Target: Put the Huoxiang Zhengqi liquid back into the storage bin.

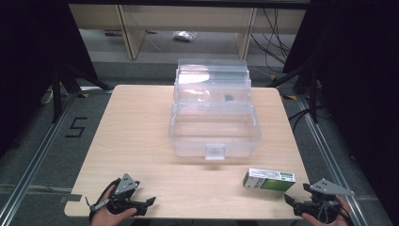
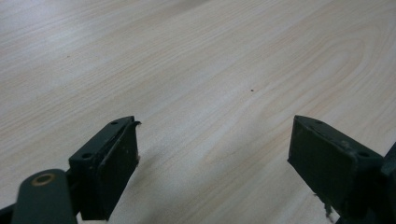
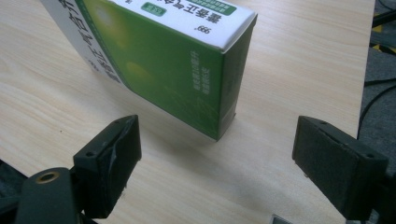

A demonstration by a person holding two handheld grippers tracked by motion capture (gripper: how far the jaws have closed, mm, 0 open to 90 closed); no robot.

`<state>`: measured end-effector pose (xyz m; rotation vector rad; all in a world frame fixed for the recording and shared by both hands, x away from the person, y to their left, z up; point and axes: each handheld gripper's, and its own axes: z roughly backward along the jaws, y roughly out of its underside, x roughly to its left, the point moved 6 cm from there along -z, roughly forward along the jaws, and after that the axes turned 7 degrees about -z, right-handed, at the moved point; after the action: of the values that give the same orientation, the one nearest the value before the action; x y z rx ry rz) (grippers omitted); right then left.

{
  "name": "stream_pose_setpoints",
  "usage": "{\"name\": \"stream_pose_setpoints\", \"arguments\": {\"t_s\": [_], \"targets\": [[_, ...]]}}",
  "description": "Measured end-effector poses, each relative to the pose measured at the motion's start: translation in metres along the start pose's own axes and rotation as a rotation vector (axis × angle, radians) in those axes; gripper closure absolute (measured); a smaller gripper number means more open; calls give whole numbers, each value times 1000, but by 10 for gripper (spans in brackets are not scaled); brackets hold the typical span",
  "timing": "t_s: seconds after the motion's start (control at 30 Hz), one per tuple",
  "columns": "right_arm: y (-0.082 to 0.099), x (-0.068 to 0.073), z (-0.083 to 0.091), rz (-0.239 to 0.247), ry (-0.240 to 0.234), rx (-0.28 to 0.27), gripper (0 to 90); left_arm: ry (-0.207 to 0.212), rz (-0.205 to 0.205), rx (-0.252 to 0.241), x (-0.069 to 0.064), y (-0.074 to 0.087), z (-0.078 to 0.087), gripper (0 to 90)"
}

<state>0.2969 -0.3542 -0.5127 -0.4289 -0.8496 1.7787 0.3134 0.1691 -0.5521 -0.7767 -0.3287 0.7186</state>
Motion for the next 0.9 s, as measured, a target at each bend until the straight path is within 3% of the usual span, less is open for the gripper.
{"name": "stream_pose_setpoints", "arguments": {"t_s": [0.17,0.2,0.27,0.3,0.33,0.4,0.47,0.63,0.7,0.83,0.9], "targets": [[-3,3,4,4,4,6,165,-3,-1,-5,0,0,1,153],[-6,4,4,19,-14,6,164,-1,0,-8,0,0,0,153],[-10,4,6,40,2,2,164,-3,0,-3,-1,0,0,153],[-10,4,6,40,2,2,164,-3,0,-3,-1,0,0,154],[-11,8,6,20,-32,16,164,-2,-1,-2,0,0,0,153],[-12,7,7,35,-31,12,164,-9,1,1,0,0,0,153],[-13,11,10,18,-32,27,163,-6,2,-3,1,0,0,154],[-22,8,13,63,-18,10,163,-8,4,-2,1,0,0,153],[-25,12,15,51,-40,24,163,-9,2,-2,0,0,0,153],[-37,18,20,103,-58,33,164,-3,-5,-3,0,0,1,154],[-41,21,22,104,-73,37,161,-4,-3,-3,0,1,1,153]]}}
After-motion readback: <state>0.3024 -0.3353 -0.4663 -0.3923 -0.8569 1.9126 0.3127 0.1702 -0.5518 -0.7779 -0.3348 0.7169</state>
